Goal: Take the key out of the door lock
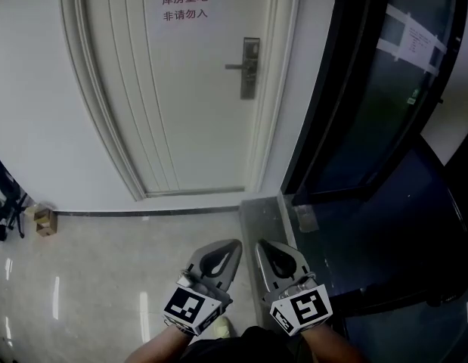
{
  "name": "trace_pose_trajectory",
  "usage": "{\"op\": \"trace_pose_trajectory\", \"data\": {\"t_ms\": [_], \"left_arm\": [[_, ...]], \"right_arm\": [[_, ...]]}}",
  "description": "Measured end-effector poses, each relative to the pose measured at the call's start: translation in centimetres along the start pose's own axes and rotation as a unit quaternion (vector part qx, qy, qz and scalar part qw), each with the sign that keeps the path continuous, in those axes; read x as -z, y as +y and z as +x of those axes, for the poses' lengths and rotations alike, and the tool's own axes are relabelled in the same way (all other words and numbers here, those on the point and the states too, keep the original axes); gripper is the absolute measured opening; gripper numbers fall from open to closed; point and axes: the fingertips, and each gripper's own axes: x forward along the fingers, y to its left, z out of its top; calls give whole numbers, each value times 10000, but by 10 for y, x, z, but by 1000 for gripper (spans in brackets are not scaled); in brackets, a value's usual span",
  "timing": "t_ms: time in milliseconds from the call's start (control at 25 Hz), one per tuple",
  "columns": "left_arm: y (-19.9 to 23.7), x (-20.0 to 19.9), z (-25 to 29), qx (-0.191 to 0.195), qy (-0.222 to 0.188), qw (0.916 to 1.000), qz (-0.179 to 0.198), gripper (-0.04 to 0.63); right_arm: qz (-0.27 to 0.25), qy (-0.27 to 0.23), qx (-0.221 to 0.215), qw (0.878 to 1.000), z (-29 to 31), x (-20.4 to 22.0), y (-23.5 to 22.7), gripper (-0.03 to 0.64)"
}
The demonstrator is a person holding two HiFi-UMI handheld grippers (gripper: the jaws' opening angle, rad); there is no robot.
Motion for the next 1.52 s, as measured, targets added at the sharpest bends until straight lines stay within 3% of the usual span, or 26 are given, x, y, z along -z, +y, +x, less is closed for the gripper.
{"op": "trace_pose_trajectory", "data": {"t_ms": [480,680,1000,1320,1520], "left_arm": [[94,9,105,-7,99,9999,-90,5],[138,11,169,-165,147,9997,-97,5],[199,8,272,-457,192,9986,-171,5],[254,5,336,-671,188,9975,-111,5],[285,8,360,-592,228,9979,-144,5]], "right_arm": [[-116,77,52,9999,115,20,-88,15],[-740,71,54,9972,178,21,-145,15],[-1974,102,139,9802,276,23,-254,15],[-3271,-20,261,9446,358,30,-321,17],[-4362,-133,527,8982,416,35,-354,17]]}}
